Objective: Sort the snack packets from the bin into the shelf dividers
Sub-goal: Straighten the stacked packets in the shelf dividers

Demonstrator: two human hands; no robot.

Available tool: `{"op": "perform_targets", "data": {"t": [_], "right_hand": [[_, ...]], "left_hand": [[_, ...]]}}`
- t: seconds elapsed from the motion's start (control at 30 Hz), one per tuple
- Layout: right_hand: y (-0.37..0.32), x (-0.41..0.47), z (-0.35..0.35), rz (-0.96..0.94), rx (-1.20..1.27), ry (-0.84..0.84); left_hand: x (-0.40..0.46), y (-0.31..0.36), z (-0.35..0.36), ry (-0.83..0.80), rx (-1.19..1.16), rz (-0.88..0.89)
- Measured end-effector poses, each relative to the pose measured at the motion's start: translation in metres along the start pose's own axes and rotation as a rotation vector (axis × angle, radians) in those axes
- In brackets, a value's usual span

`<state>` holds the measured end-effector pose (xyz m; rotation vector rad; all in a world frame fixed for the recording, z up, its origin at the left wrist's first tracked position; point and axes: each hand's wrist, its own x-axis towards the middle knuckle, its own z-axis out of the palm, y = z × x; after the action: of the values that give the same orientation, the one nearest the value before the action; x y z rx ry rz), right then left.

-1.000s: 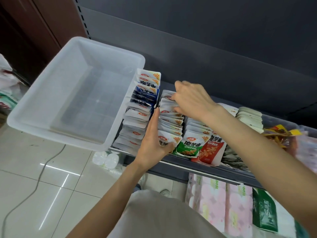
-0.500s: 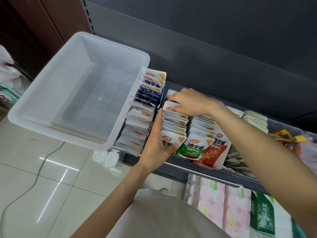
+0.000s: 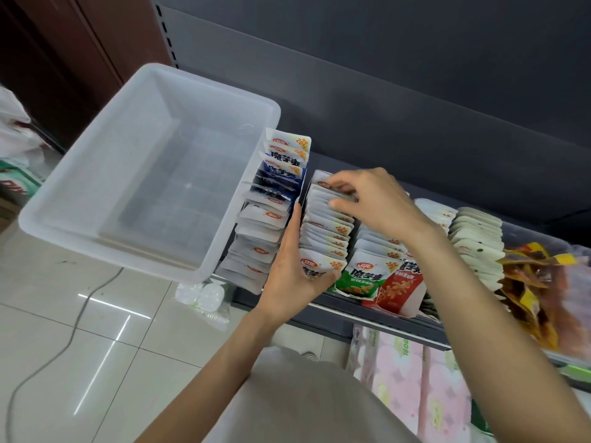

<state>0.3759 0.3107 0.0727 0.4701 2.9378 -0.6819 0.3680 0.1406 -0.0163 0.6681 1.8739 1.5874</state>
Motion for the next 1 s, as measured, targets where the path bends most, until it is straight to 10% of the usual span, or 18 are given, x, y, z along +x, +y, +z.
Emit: {"op": "perform_targets", "data": {"t": [0.2,0.73,1.0], "right_hand": [[0.002,-0.032,0.01,0.194,0.135,0.41],[-0.011,-0.029,0.025,0.334,0.413,0.178],[0.004,-0.001,-0.005,0.025,-0.017,0.382]], "left_hand": [[0.018,0.014,0.001,0.044,-0.133,-0.035],[0.045,0.025,-0.009,-0.042,-0.223,-0.077],[0.037,0.024,-0.007,-0.038,-0.139,-0.045]]}}
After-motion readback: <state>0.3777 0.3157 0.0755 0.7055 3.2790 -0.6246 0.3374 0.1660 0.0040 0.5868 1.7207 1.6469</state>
